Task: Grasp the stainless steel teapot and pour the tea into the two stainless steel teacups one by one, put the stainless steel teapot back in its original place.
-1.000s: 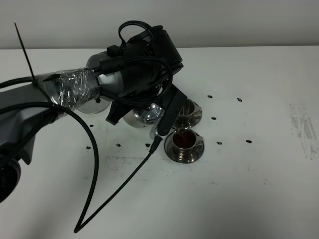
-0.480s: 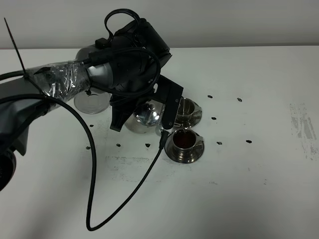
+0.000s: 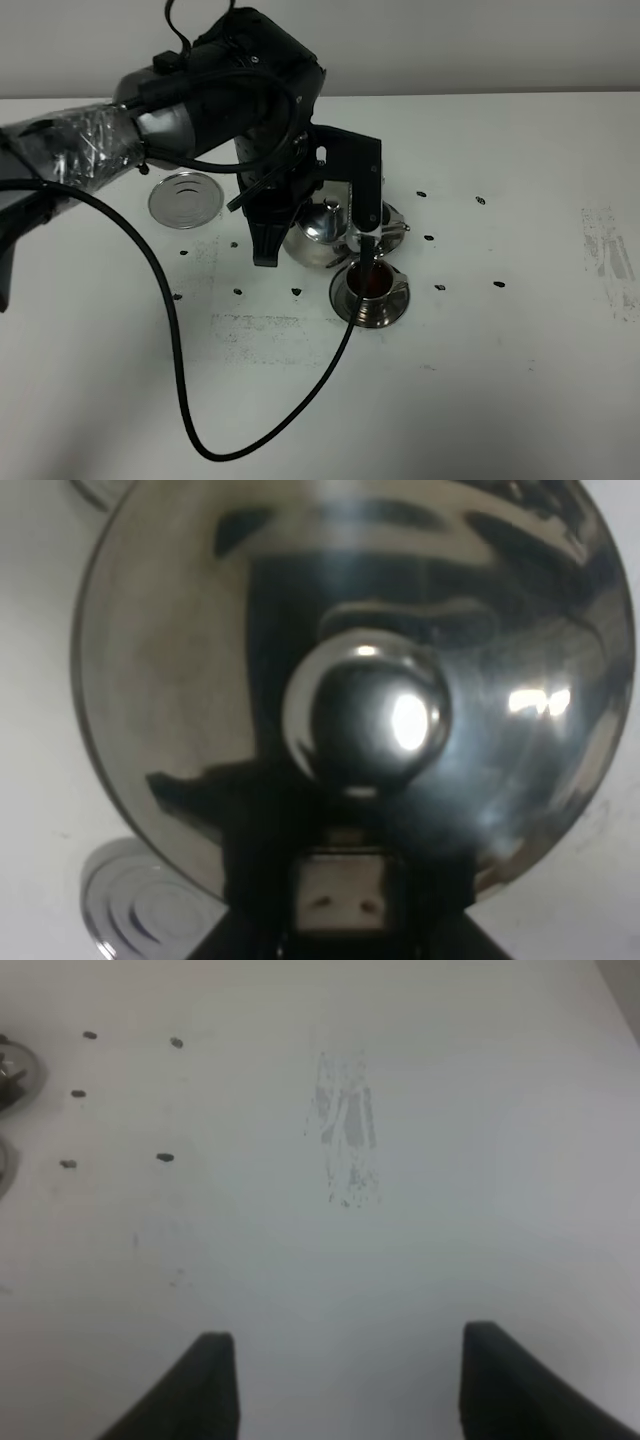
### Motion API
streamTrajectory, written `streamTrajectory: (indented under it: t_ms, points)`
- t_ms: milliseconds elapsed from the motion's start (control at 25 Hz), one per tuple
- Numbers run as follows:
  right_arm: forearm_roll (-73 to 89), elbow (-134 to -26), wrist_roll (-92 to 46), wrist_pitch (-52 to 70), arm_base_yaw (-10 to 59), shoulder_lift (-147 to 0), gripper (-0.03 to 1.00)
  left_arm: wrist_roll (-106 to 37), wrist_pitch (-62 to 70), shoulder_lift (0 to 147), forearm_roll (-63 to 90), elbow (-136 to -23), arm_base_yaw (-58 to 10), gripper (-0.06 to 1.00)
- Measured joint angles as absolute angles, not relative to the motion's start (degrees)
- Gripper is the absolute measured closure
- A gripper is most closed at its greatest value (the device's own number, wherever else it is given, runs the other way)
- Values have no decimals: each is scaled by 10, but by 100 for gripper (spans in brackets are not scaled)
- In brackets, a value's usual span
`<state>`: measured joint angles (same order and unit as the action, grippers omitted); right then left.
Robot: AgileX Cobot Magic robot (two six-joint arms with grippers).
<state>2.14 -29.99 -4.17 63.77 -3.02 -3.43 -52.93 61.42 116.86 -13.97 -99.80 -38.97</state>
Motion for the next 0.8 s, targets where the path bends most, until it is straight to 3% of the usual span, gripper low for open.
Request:
streamTrajectory:
  t_ms: [200, 800]
  points:
    - [21, -300, -42, 638, -30, -34, 49, -522, 589, 1107, -100, -961, -389, 77]
    - [21, -300, -42, 638, -30, -34, 49, -535, 392, 1018, 41, -693, -426, 77]
